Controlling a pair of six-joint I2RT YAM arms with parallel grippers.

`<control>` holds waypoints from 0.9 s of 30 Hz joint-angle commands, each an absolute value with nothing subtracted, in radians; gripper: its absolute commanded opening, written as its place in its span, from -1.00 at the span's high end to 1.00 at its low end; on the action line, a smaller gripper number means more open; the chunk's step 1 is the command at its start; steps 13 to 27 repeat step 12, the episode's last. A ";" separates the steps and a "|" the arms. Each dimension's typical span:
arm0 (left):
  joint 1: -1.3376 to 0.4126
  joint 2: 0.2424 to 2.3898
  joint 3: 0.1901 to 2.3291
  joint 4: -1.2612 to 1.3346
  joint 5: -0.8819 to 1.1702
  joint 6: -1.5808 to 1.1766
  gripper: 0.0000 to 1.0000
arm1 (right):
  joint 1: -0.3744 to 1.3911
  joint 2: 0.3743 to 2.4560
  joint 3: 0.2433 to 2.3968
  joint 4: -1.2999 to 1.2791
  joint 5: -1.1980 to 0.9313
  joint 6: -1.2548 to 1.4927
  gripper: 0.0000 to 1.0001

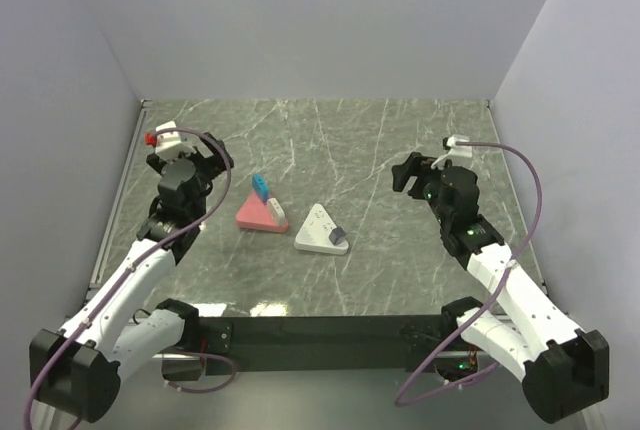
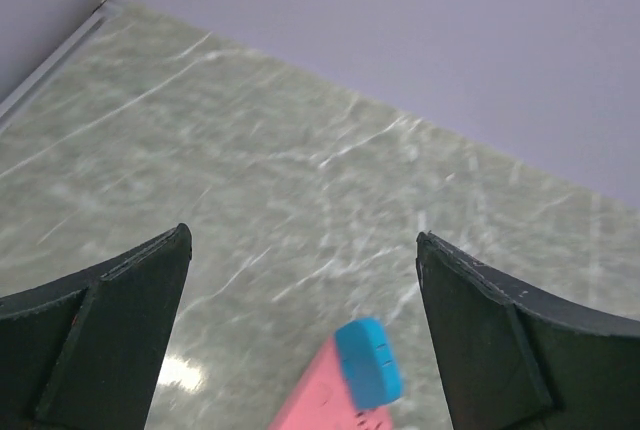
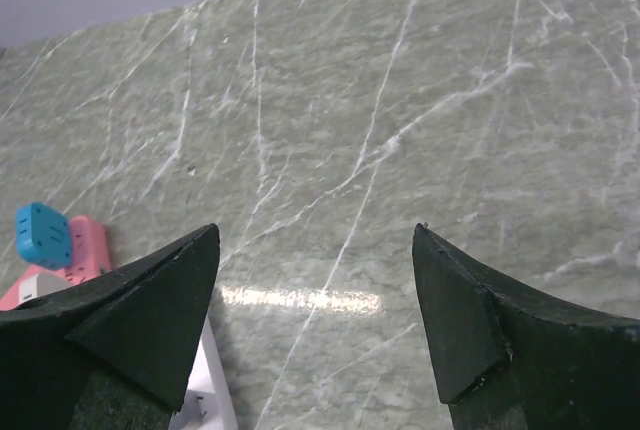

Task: Insert the plug

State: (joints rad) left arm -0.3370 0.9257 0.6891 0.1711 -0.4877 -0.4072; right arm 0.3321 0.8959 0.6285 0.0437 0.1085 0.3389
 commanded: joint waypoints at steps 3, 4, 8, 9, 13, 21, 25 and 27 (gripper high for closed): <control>-0.333 0.936 0.719 -0.026 -0.595 -0.454 -0.99 | 0.290 0.876 0.657 0.083 0.084 0.334 -0.68; -0.333 0.937 0.724 -0.029 -0.594 -0.453 -0.99 | 0.285 0.873 0.655 0.084 0.084 0.337 -0.69; -0.334 0.943 0.729 -0.040 -0.601 -0.456 -0.99 | 0.272 0.870 0.653 0.075 0.078 0.337 -0.69; -0.334 0.943 0.724 -0.031 -0.592 -0.453 -0.99 | 0.267 0.870 0.652 0.075 0.077 0.339 -0.69; -0.333 0.948 0.719 -0.020 -0.577 -0.446 -1.00 | 0.259 0.874 0.652 0.074 0.066 0.344 -0.69; -0.333 0.948 0.719 -0.020 -0.577 -0.446 -1.00 | 0.259 0.874 0.652 0.074 0.066 0.344 -0.69; -0.333 0.948 0.719 -0.020 -0.577 -0.446 -1.00 | 0.259 0.874 0.652 0.074 0.066 0.344 -0.69; -0.333 0.948 0.719 -0.020 -0.577 -0.446 -1.00 | 0.259 0.874 0.652 0.074 0.066 0.344 -0.69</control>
